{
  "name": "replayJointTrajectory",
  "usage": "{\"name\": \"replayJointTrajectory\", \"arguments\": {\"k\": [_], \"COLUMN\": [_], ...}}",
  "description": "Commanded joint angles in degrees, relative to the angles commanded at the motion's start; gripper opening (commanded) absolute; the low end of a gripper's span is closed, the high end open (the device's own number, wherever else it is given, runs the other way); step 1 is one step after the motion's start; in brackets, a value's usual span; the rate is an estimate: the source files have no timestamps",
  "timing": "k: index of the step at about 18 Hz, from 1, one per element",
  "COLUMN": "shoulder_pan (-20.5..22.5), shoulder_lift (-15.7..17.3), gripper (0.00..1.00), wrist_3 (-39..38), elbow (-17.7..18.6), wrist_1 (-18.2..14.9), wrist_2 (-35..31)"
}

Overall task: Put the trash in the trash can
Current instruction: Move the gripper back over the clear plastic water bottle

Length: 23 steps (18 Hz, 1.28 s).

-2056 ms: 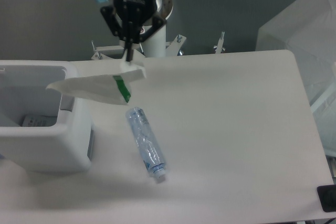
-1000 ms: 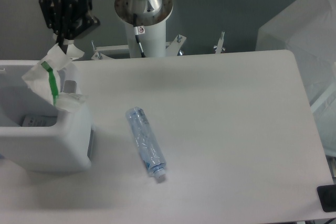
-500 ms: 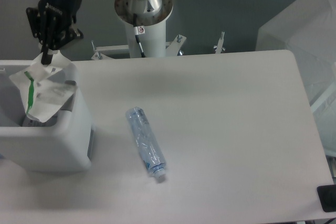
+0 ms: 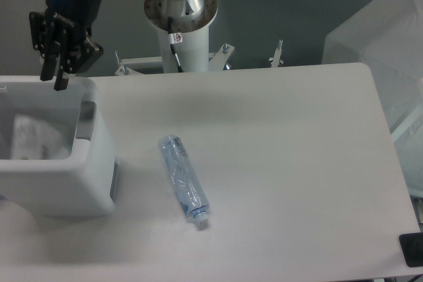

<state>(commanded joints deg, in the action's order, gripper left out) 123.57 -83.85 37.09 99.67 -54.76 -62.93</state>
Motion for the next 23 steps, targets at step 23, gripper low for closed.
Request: {"name": "replayJointTrajectory", "arguments": {"k": [23], "shoulder_pan": [21.6], "shoulder_lift": [-13.9], "gripper": [1.0], "wrist_3": [-4.6], "elbow": [-5.0], "wrist_1": [-5.3], "wrist_2": [-4.5]}}
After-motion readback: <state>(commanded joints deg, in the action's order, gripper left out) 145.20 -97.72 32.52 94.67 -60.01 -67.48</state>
